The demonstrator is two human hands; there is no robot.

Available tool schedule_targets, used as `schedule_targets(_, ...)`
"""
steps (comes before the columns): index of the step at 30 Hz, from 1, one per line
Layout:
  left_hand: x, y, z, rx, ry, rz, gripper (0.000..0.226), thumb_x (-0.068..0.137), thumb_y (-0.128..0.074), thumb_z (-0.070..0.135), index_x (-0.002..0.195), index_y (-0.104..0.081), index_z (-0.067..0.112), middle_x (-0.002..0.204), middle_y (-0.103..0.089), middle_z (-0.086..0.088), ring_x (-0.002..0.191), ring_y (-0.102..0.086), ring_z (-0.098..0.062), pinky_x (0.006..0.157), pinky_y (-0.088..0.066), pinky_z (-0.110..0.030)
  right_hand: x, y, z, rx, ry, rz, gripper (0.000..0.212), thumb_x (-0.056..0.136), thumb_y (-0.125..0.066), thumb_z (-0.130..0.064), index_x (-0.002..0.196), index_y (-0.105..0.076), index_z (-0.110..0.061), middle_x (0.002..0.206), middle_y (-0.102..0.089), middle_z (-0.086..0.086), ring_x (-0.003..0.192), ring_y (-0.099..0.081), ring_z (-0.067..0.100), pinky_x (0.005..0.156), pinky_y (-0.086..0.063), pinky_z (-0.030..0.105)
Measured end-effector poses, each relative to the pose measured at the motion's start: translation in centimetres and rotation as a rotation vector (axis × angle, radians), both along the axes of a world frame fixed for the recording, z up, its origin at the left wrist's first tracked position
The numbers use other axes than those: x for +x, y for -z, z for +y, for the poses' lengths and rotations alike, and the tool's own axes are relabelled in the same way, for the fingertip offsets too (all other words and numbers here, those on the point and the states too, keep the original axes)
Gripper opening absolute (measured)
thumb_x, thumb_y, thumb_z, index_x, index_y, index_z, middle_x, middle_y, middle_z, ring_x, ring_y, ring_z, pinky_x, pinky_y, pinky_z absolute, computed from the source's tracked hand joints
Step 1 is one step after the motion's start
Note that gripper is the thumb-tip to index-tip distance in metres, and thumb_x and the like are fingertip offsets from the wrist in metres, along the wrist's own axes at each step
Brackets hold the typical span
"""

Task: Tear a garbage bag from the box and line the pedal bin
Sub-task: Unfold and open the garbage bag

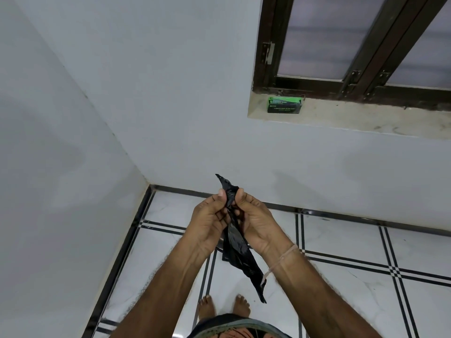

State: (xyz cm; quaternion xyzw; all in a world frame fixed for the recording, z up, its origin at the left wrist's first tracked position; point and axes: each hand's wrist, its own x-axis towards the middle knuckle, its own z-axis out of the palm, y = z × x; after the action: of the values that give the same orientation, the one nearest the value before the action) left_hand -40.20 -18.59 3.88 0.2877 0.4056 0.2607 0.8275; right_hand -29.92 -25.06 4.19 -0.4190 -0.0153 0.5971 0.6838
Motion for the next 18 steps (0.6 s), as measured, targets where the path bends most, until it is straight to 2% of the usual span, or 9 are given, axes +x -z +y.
schedule_targets(2,0.0,0.0,0.1,-0.012,0.006,0.004,0.067,0.071,-0.085,0.040,0.121,-0.067,-0.002,0.087,-0.063,-0.012,0.077,-0.058,-0.021,0.084,-0.051,-0.042,0.0,0.0,0.0,0.006,0.007,0.022,0.036,0.082,-0.074,-0.034,0.101,-0.077,-0.004,0.093,-0.075,0.013,0.078,-0.070,0.022,0.079,-0.060,0.033)
schedule_targets(4,-0.2,0.0,0.2,-0.023,0.004,0.015,0.059,0.078,-0.078,0.038,0.121,-0.065,0.000,0.088,-0.063,-0.012,0.075,-0.061,-0.020,0.077,-0.057,-0.037,0.1,0.1,-0.1,0.014,0.008,0.033,0.036,0.090,-0.068,-0.037,0.104,-0.078,-0.005,0.095,-0.077,0.012,0.078,-0.073,0.021,0.077,-0.062,0.031)
schedule_targets(6,-0.2,0.0,0.2,-0.040,-0.017,0.015,0.060,0.078,-0.076,0.037,0.125,-0.063,0.001,0.094,-0.063,-0.010,0.077,-0.058,-0.016,0.083,-0.054,-0.034,0.3,0.3,-0.1,0.007,0.019,0.034,0.033,0.099,-0.062,-0.033,0.105,-0.078,-0.005,0.102,-0.079,0.014,0.086,-0.076,0.023,0.082,-0.063,0.034)
schedule_targets(8,-0.2,-0.1,0.2,-0.053,-0.035,-0.005,0.054,0.088,-0.070,0.034,0.129,-0.063,0.000,0.099,-0.068,-0.009,0.081,-0.061,-0.016,0.092,-0.051,-0.037,0.3,0.6,0.0,-0.023,0.035,0.017,0.035,0.100,-0.060,-0.032,0.112,-0.075,-0.003,0.113,-0.076,0.018,0.096,-0.073,0.028,0.092,-0.058,0.040)
schedule_targets(11,-0.7,-0.1,0.6,-0.006,-0.062,0.018,0.032,0.106,-0.053,0.029,0.122,-0.066,0.005,0.106,-0.074,-0.010,0.091,-0.070,-0.019,0.089,-0.056,-0.036,0.8,1.0,0.2,-0.109,0.095,-0.011,0.033,0.103,-0.057,-0.034,0.116,-0.071,-0.007,0.116,-0.074,0.016,0.099,-0.071,0.028,0.080,-0.058,0.036)
schedule_targets(13,-1.2,0.4,1.0,0.036,-0.078,0.059,0.027,0.108,-0.049,0.026,0.119,-0.065,0.008,0.107,-0.072,-0.010,0.094,-0.068,-0.021,0.080,-0.059,-0.033,1.6,1.4,0.5,-0.204,0.133,-0.003,0.034,0.107,-0.052,-0.033,0.119,-0.068,-0.006,0.117,-0.074,0.017,0.103,-0.070,0.030,0.082,-0.058,0.040)
schedule_targets(16,-2.1,1.4,1.7,0.118,-0.063,0.164,0.021,0.109,-0.047,0.019,0.097,-0.064,0.015,0.094,-0.072,-0.007,0.083,-0.065,-0.020,0.064,-0.057,-0.029,3.0,1.7,1.2,-0.315,0.224,0.027,0.031,0.110,-0.046,-0.025,0.105,-0.067,-0.002,0.105,-0.072,0.018,0.096,-0.067,0.032,0.099,-0.054,0.049)
schedule_targets(17,-2.4,1.5,1.7,0.140,-0.051,0.192,0.026,0.109,-0.047,0.018,0.090,-0.064,0.017,0.092,-0.072,-0.006,0.081,-0.066,-0.020,0.065,-0.057,-0.029,3.5,1.9,1.5,-0.343,0.269,0.029,0.030,0.110,-0.046,-0.021,0.096,-0.066,-0.003,0.096,-0.070,0.016,0.088,-0.066,0.029,0.099,-0.054,0.047)
schedule_targets(18,-2.7,1.4,1.6,0.170,-0.039,0.197,0.031,0.109,-0.047,0.016,0.084,-0.064,0.019,0.092,-0.073,-0.006,0.080,-0.067,-0.020,0.068,-0.057,-0.030,4.1,2.1,1.7,-0.372,0.313,0.022,0.031,0.110,-0.047,-0.019,0.089,-0.065,-0.006,0.088,-0.068,0.013,0.080,-0.064,0.026,0.092,-0.055,0.044)
